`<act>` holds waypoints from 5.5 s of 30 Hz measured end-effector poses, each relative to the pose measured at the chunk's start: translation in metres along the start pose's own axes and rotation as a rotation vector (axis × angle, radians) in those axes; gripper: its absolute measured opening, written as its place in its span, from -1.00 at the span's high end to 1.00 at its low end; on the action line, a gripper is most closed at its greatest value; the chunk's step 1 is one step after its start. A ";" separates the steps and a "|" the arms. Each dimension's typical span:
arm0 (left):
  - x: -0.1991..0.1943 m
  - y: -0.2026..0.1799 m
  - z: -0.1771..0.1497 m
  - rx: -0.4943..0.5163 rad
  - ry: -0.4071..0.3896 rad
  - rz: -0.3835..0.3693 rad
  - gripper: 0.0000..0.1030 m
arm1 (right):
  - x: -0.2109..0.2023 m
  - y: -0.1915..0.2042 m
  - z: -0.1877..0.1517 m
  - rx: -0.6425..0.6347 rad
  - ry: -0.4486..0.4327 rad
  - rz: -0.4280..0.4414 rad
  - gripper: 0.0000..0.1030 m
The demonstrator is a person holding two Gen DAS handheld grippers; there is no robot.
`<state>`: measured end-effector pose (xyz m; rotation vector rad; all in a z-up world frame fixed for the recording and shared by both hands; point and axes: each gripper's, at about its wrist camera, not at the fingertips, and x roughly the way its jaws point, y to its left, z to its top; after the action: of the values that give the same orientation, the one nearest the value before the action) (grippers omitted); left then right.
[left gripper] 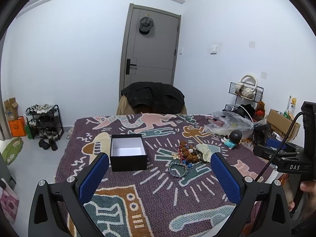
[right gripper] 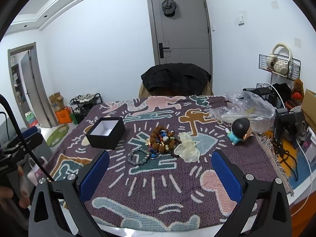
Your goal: Organize jewelry
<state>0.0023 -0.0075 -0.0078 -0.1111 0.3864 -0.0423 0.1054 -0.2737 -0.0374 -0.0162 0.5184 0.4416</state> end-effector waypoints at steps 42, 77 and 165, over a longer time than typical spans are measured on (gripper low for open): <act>0.048 0.004 -0.006 -0.071 0.103 -0.014 -0.99 | 0.012 -0.031 0.006 0.054 0.019 -0.042 -1.00; 0.216 -0.027 -0.054 -0.001 0.442 -0.053 -0.15 | 0.111 -0.108 -0.037 0.207 0.223 -0.112 -0.66; 0.107 0.184 0.013 -0.301 0.169 0.156 -0.67 | 0.224 0.132 0.109 0.007 0.152 0.388 0.95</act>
<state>0.1097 0.1702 -0.0570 -0.3756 0.5677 0.1621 0.2768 -0.0497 -0.0382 0.0590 0.6753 0.8226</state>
